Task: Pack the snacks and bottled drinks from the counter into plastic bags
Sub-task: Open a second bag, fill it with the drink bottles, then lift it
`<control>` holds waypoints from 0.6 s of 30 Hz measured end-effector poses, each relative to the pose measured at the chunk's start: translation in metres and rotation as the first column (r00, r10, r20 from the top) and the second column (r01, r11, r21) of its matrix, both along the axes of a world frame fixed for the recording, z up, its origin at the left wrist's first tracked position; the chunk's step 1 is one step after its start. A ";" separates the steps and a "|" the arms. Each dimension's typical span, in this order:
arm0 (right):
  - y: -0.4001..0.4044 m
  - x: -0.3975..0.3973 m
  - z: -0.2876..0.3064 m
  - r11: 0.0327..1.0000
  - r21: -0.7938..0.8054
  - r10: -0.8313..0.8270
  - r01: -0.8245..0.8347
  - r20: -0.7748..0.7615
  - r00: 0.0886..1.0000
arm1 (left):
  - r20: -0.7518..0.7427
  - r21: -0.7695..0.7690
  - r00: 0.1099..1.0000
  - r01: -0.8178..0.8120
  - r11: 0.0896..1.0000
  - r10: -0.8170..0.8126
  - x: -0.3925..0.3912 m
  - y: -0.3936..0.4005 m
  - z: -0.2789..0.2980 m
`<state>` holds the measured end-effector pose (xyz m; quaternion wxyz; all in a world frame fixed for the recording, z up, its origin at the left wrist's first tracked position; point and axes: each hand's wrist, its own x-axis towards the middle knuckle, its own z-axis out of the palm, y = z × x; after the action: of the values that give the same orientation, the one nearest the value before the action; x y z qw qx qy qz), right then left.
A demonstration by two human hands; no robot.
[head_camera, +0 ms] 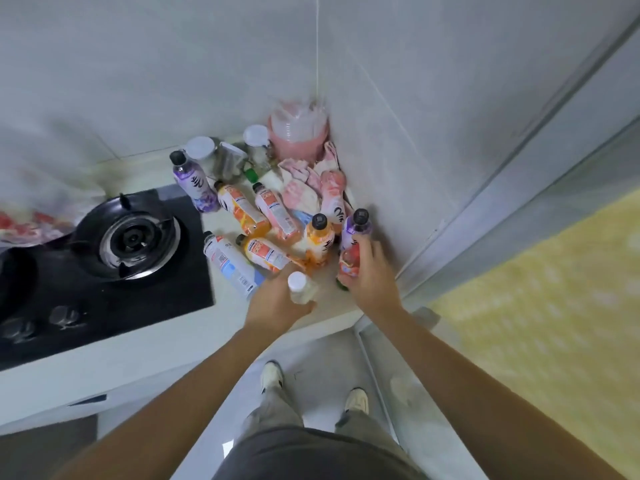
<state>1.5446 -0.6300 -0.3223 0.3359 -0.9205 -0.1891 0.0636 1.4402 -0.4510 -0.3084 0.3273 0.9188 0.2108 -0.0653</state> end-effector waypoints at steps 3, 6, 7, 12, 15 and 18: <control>-0.008 0.002 0.003 1.000 -0.011 0.020 -0.020 0.021 1.000 | 0.014 0.040 0.996 -0.093 0.995 0.092 -0.009 -0.009 0.000; -0.011 -0.009 0.010 0.990 -0.043 0.138 -0.136 0.056 0.989 | 0.038 0.043 0.986 -0.163 0.986 0.161 -0.026 -0.012 0.004; -0.010 -0.015 0.014 0.984 -0.043 0.173 -0.170 0.061 0.983 | 0.039 0.035 0.980 -0.198 0.979 0.197 -0.033 -0.013 0.006; 0.020 -0.055 0.027 0.939 -0.036 0.344 -0.342 0.085 0.935 | 0.028 0.013 0.933 -0.358 0.933 0.358 -0.084 0.001 0.015; 0.055 -0.082 0.039 0.897 -0.035 0.443 -0.441 0.107 0.890 | 0.041 -0.003 0.894 -0.447 0.894 0.447 -0.125 0.019 0.021; 0.098 -0.117 0.052 0.833 -0.043 0.552 -0.551 0.130 0.824 | 0.069 -0.012 0.840 -0.538 0.843 0.538 -0.175 0.045 0.030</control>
<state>1.4274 -0.5323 -0.2705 0.2881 -0.8293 -0.4694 0.0949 1.2650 -0.4062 -0.2787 0.3360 0.8258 0.4487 0.0622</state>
